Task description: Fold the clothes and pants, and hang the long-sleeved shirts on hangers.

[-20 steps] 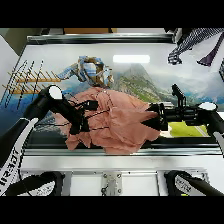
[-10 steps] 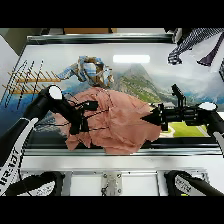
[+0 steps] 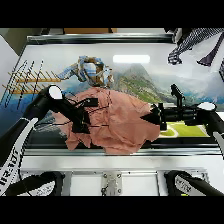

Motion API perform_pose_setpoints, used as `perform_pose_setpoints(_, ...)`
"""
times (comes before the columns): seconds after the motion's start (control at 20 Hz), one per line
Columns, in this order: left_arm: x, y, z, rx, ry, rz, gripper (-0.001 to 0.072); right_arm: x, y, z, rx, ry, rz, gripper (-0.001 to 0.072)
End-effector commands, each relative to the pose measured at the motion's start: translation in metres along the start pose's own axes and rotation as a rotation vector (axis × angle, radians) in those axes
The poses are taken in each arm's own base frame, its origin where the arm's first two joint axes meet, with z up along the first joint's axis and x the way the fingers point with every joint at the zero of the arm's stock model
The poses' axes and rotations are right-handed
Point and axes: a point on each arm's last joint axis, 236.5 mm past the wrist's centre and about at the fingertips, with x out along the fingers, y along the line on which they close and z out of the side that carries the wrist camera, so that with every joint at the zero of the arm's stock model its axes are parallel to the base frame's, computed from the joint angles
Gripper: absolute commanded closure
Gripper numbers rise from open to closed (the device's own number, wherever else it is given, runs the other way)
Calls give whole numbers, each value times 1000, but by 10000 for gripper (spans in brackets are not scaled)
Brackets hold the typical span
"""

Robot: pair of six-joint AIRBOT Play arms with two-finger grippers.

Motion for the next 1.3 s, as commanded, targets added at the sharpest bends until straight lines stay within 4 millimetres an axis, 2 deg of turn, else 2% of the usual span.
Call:
perform_pose_setpoints(0.0,0,11,-1,-140,1,44,196,0,0,0,-6,2,-1,704)
perform_pose_setpoints(0.2,-3,11,0,-214,-5,55,196,0,0,0,-2,1,0,706)
perform_pose_setpoints(0.35,-16,16,7,-222,-42,121,196,0,0,0,-2,2,-1,707)
perform_pose_setpoints(0.5,-41,22,2,-300,-91,191,195,0,0,-2,31,9,0,707)
perform_pose_setpoints(0.75,-92,41,-20,-537,-206,336,196,-2,1,-1,31,13,-6,708)
perform_pose_setpoints(0.9,-137,51,-28,-675,-328,488,196,-11,6,29,19,-45,-40,709)
perform_pose_setpoints(1.05,-168,42,-24,-767,-429,574,198,-28,18,71,-5,-151,-77,709)
perform_pose_setpoints(1.15,-171,39,-21,-834,-493,603,198,-35,28,90,-29,-198,-105,709)
perform_pose_setpoints(1.25,-160,41,-21,-878,-540,621,198,-40,32,100,-41,-212,-149,709)
